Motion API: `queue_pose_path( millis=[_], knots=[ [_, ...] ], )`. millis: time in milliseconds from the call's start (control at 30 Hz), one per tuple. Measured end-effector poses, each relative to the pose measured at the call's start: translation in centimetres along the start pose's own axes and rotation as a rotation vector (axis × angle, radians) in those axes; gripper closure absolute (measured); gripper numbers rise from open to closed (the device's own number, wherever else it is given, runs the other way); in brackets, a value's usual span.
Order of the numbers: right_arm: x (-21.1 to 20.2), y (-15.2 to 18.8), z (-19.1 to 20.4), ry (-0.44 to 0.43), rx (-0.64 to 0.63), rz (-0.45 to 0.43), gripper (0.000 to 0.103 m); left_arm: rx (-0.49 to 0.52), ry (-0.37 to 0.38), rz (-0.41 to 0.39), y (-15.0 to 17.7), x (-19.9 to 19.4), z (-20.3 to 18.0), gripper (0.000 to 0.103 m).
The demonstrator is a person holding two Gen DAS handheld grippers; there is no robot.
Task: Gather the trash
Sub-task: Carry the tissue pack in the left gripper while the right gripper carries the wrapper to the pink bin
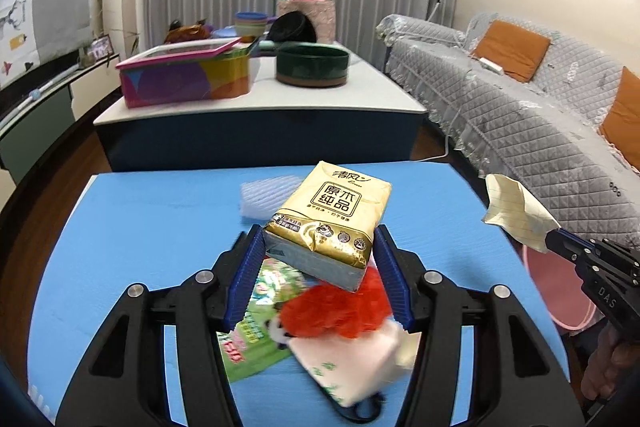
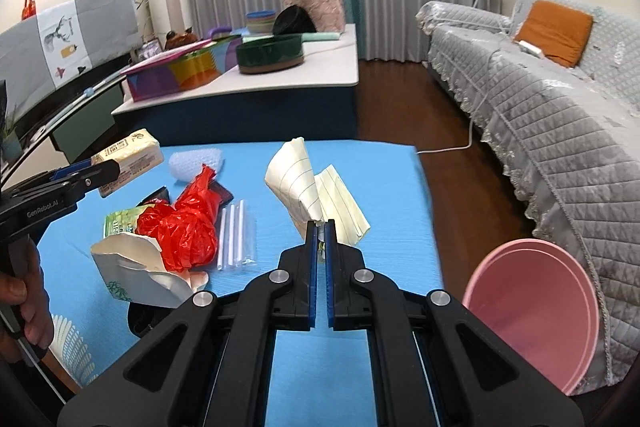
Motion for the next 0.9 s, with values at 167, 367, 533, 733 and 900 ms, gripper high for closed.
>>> queue_pose_path(
  millis=[167, 367, 533, 733, 900],
  knots=[
    [-2.0, 0.4, -1.5, 0.029, 0.025, -0.017, 0.099, 0.027, 0.036, -0.023, 0.2, -1.1, -2.5, 0.048],
    [-4.0, 0.9, -3.9, 0.069, 0.061, -0.035, 0.099, 0.048, 0.082, -0.038, 0.6, -1.9, -5.2, 0.048],
    [-5.5, 1.2, -6.0, 0.106, 0.093, -0.056, 0.099, 0.084, 0.109, -0.040, 1.4, -1.9, -7.8, 0.048],
    [-7.1, 2.0, -9.0, 0.154, 0.127, -0.071, 0.099, 0.124, 0.143, -0.019, 2.5, -0.9, -10.9, 0.048],
    [-8.2, 3.0, -11.4, 0.184, 0.160, -0.075, 0.099, 0.160, 0.179, -0.016, 3.4, -0.9, -13.9, 0.048]
  ],
)
Point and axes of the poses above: each gripper's, at about its wrist camera, not at the fingertips, and x roughly the way its jaws point, z to its left, y to its underside, the point moved 8 cm from there along x, roughly the way its jaws point, and after that the axes turned 13 degrees about -x, right-handed, at the moved point
